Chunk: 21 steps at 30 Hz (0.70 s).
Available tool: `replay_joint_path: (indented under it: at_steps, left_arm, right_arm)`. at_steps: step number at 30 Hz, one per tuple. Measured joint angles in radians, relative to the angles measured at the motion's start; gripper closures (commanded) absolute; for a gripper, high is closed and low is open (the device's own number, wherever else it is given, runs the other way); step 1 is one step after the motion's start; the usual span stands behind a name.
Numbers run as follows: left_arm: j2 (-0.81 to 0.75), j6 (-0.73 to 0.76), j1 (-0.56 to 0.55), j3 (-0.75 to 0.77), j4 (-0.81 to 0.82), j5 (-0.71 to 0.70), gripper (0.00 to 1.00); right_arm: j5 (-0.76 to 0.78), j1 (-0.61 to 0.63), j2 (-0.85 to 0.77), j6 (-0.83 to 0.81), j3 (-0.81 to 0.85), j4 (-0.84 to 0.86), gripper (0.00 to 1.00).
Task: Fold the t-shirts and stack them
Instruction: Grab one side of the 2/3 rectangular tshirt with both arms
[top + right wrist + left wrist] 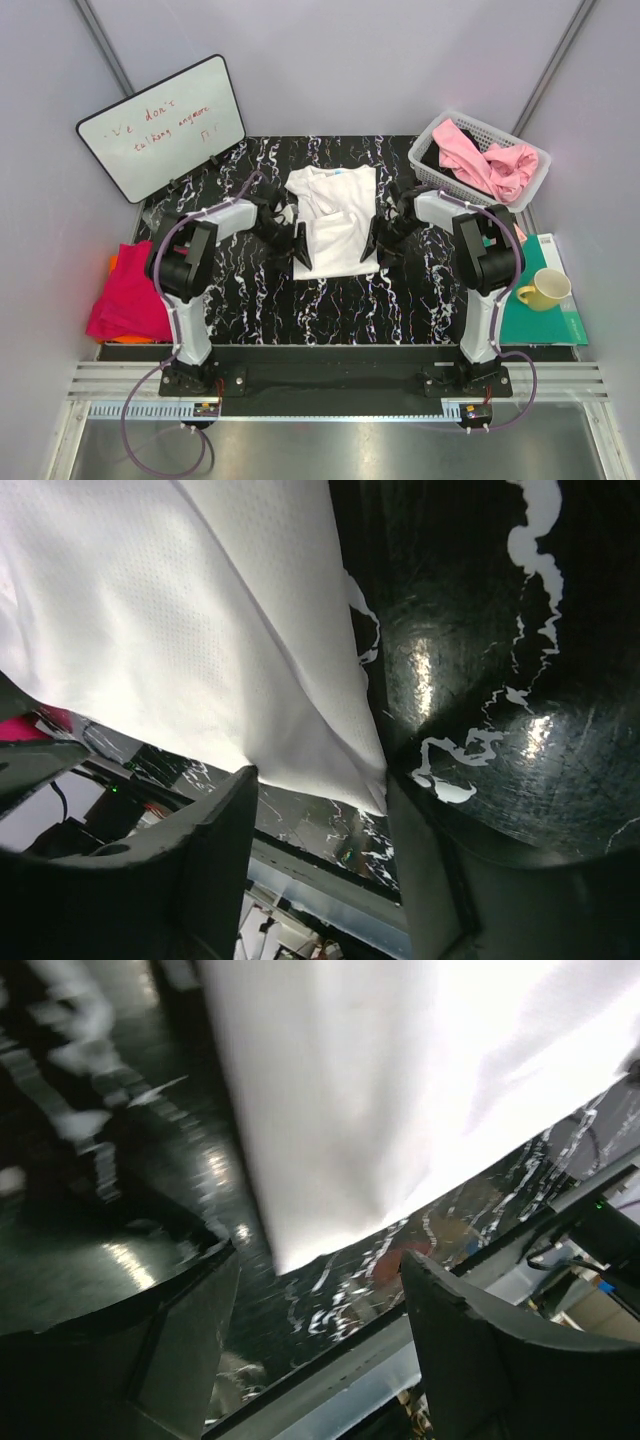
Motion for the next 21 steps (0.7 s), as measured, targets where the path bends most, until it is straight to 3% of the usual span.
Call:
replay_joint_path:
  at_steps: [1,2,3,4,5,12,21]
  left_arm:
    - [0.011,-0.006,-0.012,0.011,0.002,0.009,0.5]
    - [0.027,-0.013,-0.027,0.026,0.007,0.015,0.63]
    - [0.045,-0.018,-0.041,0.04,0.017,0.018,0.76]
    - [0.067,-0.026,-0.056,0.049,0.034,0.021,1.0]
    - [0.077,-0.033,-0.061,0.053,0.037,0.033,1.0]
    - [0.092,-0.051,-0.079,0.048,0.053,0.058,1.0]
    - [-0.07,-0.031,-0.084,-0.096,-0.036,0.019,1.0]
  right_arm:
    - [-0.002,0.0,0.003,0.002,0.0,0.003,0.51]
    - [-0.008,0.0,0.008,0.006,0.0,0.007,0.7]
    - [-0.013,0.0,0.014,0.007,0.0,0.011,0.79]
    - [-0.019,0.0,0.021,0.013,0.0,0.014,0.89]
    - [-0.023,0.0,0.024,0.007,0.0,0.016,1.0]
    - [-0.063,0.0,0.028,0.016,-0.028,0.025,1.0]
    - [-0.138,0.002,-0.084,0.015,-0.153,-0.032,1.0]
